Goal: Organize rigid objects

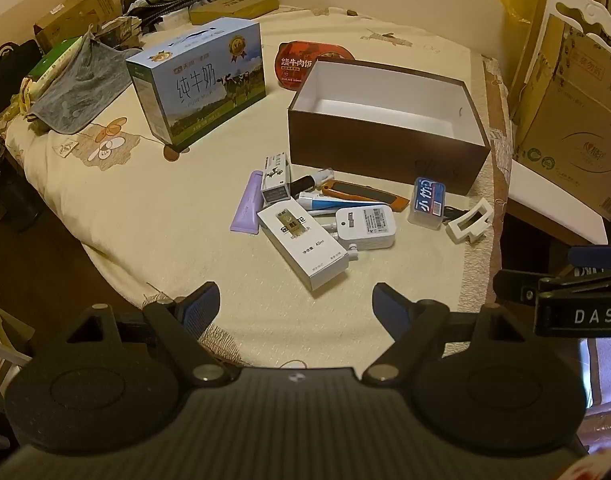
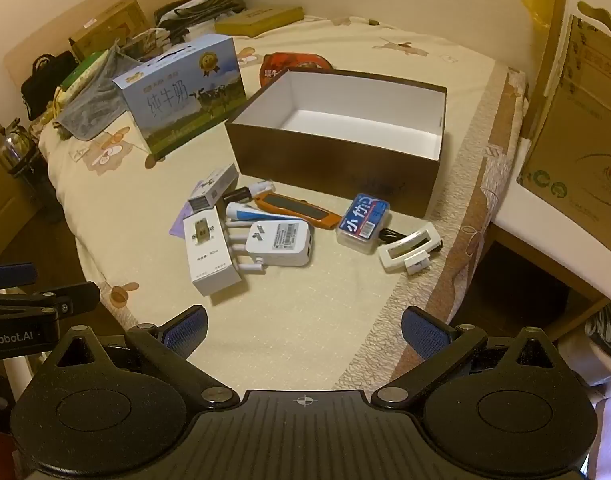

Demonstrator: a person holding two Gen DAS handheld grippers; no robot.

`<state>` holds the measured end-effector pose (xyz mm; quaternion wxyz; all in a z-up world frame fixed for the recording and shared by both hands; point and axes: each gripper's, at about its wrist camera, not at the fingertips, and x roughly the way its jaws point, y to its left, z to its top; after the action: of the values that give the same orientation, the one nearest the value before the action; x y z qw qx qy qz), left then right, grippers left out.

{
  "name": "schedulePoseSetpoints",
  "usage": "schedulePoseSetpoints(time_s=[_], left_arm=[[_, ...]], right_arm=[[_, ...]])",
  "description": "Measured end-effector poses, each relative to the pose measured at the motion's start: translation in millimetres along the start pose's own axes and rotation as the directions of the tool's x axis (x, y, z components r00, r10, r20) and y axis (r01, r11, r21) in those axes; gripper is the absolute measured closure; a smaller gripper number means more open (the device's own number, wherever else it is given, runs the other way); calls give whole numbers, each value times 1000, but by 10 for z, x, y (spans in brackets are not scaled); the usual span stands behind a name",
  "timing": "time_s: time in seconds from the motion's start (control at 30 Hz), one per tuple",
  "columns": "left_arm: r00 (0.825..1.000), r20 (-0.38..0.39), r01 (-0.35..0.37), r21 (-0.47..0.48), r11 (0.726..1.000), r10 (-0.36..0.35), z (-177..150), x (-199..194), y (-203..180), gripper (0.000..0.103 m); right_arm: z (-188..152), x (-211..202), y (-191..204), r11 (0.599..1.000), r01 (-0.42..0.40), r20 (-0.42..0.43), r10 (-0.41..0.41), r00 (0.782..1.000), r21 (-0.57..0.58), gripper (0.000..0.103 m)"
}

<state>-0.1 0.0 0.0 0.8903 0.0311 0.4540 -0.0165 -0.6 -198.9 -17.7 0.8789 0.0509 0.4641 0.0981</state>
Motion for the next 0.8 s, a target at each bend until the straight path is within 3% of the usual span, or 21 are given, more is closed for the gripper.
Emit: schedulePoseSetpoints(time_s=[0.8], left_arm=[[1000,-6,0,-1,1000,0,1,2,-1,22]], right_arm=[[10,20,19,1000,3,-2,-3,1000,-3,2]])
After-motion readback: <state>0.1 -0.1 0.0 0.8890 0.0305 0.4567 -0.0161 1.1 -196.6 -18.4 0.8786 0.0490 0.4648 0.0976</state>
